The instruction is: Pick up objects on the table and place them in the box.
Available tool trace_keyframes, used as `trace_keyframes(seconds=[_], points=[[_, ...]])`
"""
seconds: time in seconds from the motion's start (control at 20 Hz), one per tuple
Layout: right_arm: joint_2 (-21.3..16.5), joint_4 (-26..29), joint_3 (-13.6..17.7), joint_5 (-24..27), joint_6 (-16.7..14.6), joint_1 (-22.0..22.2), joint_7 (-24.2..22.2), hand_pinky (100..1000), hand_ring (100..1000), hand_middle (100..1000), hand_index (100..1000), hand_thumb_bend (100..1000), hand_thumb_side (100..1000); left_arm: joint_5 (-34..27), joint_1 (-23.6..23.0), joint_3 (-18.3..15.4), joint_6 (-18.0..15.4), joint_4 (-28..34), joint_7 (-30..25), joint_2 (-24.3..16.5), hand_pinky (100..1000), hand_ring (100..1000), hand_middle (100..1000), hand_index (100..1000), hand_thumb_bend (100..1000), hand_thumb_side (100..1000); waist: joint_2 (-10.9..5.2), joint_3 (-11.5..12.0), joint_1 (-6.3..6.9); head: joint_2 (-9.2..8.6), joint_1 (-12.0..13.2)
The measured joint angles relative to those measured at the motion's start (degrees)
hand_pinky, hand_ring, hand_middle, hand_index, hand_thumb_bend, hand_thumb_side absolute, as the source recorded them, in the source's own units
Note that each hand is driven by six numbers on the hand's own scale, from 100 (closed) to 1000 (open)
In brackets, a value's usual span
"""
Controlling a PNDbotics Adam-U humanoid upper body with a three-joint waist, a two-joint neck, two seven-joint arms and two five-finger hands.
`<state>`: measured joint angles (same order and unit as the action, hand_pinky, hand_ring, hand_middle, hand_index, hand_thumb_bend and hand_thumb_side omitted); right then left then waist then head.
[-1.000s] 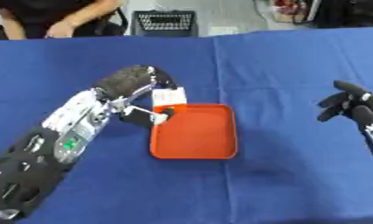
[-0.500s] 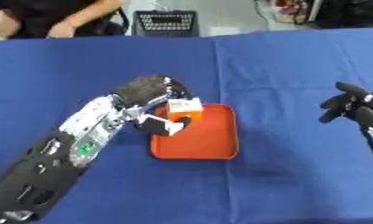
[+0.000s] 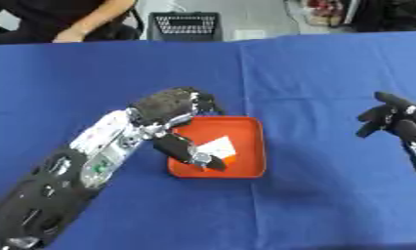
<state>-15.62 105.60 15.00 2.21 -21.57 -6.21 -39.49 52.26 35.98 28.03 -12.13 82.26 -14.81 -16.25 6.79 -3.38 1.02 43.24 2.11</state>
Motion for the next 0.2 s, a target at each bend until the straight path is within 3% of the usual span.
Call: trace_keyframes(seconds=[0.2], points=[[0.0, 0.0, 0.0, 0.0, 0.0, 0.0, 0.0, 580, 570, 661, 942, 100, 934, 0.0, -0.4, 0.0, 0.0, 0.3, -0.1, 0.0, 890, 798, 777, 872, 892, 937, 0.0, 0.0, 0.0, -0.01, 0.0]])
